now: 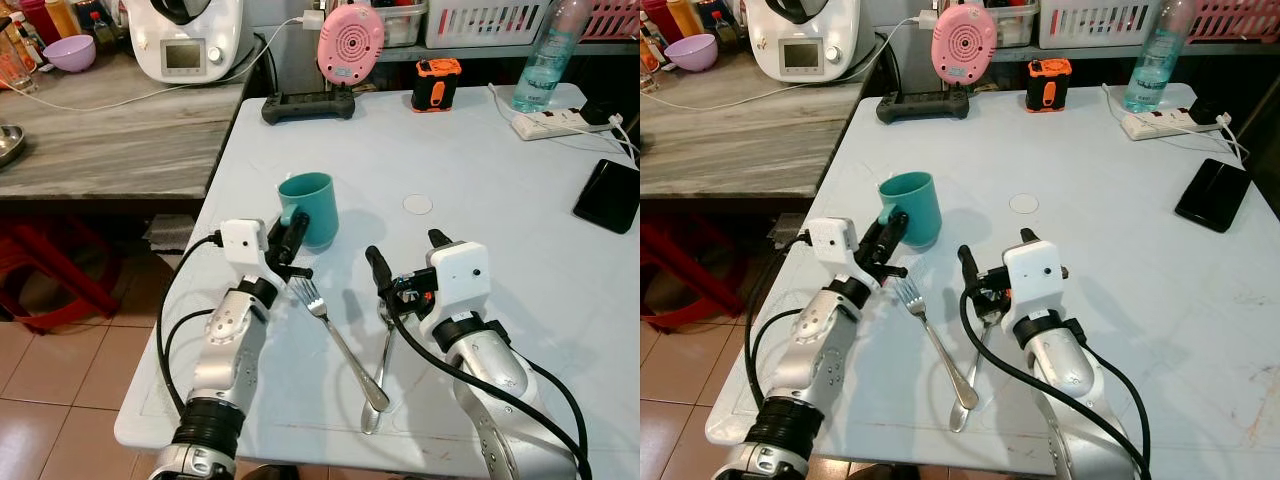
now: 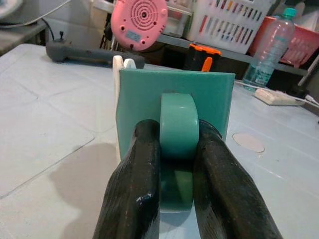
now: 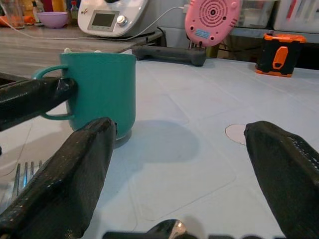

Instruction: Setting the table

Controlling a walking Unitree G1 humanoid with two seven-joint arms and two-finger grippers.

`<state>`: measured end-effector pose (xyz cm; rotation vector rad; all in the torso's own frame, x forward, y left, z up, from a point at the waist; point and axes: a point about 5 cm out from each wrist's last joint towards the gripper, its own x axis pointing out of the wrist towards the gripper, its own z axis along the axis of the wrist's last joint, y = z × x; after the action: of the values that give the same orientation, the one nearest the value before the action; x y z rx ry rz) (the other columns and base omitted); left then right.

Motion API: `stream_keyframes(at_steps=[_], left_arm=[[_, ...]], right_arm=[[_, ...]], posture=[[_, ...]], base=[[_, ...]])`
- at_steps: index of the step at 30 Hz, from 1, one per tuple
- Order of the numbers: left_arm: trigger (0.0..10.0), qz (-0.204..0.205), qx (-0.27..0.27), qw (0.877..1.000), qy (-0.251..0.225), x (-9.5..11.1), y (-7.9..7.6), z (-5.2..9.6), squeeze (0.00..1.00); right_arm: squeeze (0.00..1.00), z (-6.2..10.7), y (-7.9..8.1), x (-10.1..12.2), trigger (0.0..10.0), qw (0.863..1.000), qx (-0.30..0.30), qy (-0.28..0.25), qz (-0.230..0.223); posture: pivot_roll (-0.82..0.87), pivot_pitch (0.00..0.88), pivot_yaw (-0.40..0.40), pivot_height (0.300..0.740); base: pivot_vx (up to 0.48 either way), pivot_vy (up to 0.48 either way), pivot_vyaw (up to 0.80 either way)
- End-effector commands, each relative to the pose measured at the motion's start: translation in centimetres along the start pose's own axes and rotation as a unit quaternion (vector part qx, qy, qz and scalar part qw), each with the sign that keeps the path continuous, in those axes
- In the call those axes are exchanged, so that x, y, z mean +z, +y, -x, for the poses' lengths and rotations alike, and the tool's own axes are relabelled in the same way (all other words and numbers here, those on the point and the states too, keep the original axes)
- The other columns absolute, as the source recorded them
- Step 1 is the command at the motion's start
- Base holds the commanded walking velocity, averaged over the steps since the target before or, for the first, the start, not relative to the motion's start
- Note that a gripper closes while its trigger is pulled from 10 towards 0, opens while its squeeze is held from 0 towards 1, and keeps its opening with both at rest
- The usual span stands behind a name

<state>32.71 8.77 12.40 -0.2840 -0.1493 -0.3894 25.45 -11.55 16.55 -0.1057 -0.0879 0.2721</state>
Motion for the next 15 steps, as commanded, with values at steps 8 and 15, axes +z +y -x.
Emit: stream_keyframes(at_steps=[8,15], left_arm=[[10.0,-0.052,-0.025,0.998,-0.017,-0.15,-0.23,0.46,0.0],[10.0,-0.063,-0.023,0.998,-0.01,-0.76,0.17,0.85,0.33]], right_arm=[[0.0,-0.15,-0.04,0.41,10.0,1.0,-0.004,-0.013,0.001],[0.0,-0.3,-0.15,0.45,10.0,1.0,-0.002,-0.015,0.004]], posture=[[-0.18,0.122,0.095,0.74],[-0.18,0.118,0.089,0.74]], base=[[0.0,0.0,0.0],[0.0,0.0,0.0]])
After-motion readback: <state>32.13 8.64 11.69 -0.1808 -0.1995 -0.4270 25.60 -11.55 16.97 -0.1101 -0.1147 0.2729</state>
